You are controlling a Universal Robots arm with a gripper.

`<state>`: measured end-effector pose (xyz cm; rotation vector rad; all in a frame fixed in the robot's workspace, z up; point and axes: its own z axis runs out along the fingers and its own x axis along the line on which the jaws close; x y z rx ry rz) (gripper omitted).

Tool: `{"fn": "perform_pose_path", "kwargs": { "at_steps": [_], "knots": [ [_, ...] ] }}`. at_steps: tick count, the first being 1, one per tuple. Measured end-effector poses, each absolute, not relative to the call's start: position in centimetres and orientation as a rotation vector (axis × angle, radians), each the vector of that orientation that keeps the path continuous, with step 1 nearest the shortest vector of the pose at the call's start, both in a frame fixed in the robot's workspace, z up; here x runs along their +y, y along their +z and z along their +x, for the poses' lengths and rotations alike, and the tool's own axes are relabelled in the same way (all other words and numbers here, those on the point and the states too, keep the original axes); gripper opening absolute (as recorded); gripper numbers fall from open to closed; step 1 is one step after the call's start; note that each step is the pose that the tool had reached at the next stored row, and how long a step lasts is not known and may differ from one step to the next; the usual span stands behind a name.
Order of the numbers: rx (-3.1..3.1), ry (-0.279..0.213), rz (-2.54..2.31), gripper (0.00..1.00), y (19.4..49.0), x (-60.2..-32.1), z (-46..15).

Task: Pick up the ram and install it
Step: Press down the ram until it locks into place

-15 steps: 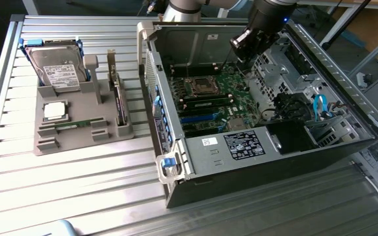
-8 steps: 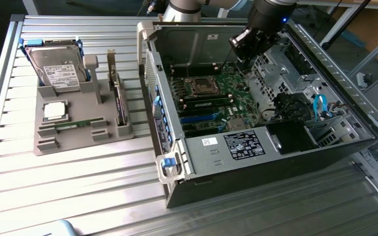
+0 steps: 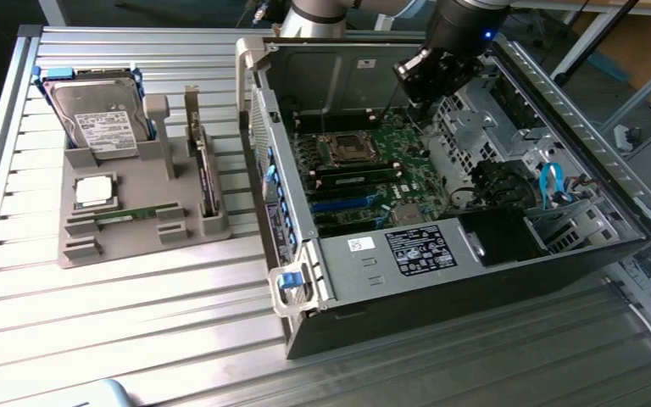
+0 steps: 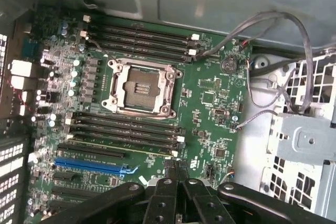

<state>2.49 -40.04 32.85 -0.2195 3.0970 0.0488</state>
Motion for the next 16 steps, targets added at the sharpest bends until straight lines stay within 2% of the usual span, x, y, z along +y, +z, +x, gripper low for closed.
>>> {"fn": "perform_pose_path", "kwargs": {
  "at_steps": [16],
  "knots": [
    [3.103, 0.045, -0.036, 0.11, 32.78, -40.04, 2.49]
  ]
}}
